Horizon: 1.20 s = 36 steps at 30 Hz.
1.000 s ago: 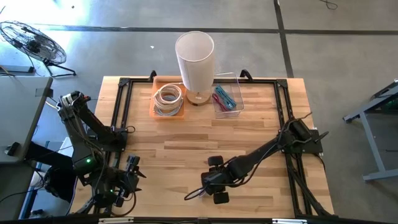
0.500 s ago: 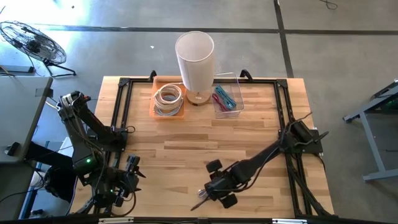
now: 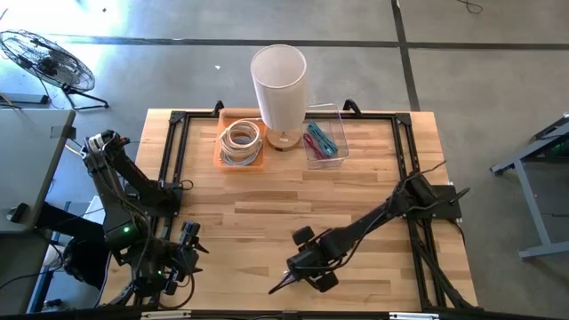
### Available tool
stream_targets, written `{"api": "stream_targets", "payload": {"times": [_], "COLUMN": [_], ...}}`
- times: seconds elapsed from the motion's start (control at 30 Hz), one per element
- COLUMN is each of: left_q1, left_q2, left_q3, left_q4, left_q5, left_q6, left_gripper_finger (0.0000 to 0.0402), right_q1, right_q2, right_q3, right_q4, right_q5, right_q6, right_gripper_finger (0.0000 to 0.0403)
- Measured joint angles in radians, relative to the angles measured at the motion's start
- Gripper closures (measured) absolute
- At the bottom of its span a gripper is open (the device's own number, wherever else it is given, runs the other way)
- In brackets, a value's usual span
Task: Pick & Place USB Port
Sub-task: Put the white USB cable into the transparent bin
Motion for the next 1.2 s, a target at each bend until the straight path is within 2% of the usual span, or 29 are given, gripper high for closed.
{"api": "stream_targets", "payload": {"times": [0.53, 0.67, 0.8, 0.83, 1.1, 1.2], "left_q1": [0.0, 0.0, 0.0, 0.0, 0.0, 0.0], "left_q2": [0.0, 0.0, 0.0, 0.0, 0.001, 0.001], "left_q3": [0.0, 0.0, 0.0, 0.0, 0.0, 0.0], "left_q4": [0.0, 0.0, -0.002, -0.002, -0.003, -0.003], "left_q5": [-0.001, -0.002, -0.008, -0.014, -0.166, -0.21], "left_q6": [-0.001, -0.001, 0.0, -0.001, 0.0, 0.011], "left_gripper_finger": [0.0177, 0.0177, 0.0177, 0.0177, 0.0177, 0.0177], "right_q1": [-0.04, -0.052, -0.061, -0.061, -0.066, -0.064], "right_q2": [0.123, 0.138, 0.139, 0.139, 0.11, 0.07], "right_q3": [0.005, 0.005, 0.005, 0.005, 0.002, -0.005], "right_q4": [0.007, 0.007, 0.006, 0.005, -0.031, -0.099], "right_q5": [-0.099, -0.135, -0.117, -0.113, -0.046, 0.031], "right_q6": [0.04, 0.102, 0.145, 0.154, 0.254, 0.311], "right_gripper_finger": [0.0264, 0.0294, 0.0377, 0.0386, 0.0393, 0.0393]}}
